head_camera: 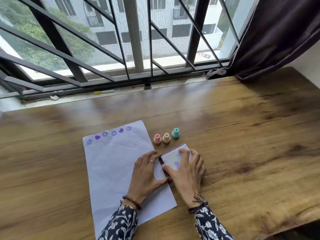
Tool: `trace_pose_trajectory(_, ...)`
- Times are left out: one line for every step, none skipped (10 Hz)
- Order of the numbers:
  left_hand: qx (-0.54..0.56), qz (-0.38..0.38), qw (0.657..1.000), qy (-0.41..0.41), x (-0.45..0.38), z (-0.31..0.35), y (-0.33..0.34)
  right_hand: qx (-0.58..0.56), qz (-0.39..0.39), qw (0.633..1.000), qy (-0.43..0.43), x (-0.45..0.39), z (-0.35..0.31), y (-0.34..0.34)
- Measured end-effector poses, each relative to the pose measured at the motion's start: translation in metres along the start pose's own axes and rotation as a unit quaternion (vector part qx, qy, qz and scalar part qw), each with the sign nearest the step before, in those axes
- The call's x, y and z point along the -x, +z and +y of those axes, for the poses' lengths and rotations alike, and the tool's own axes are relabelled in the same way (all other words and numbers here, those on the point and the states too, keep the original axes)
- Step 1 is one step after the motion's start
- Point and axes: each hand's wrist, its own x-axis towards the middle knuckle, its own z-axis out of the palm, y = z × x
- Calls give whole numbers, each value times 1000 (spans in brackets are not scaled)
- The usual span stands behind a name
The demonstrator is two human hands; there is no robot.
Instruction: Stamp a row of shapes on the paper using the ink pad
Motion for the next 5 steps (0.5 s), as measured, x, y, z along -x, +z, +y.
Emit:
trace_pose_trajectory(-4, -11, 1000, 22, -5, -1, -1, 3, 8, 1000, 9, -6, -2, 2)
trace_pose_trajectory(-11, -25, 999, 32, -8, -1, -2, 2, 19, 1000, 11, -10, -2, 4)
trace_pose_trajectory(-11, -30, 999, 37, -8, 2, -2, 13, 30, 999, 7, -12, -4, 6)
trace_pose_trajectory(26, -26, 999, 38, -6, 4, -8, -1, 27, 1000, 8, -12, -5, 3)
trace_pose_trajectory(59, 77, 994, 48, -1, 6, -14, -22, 76, 995, -53, 0, -2, 0)
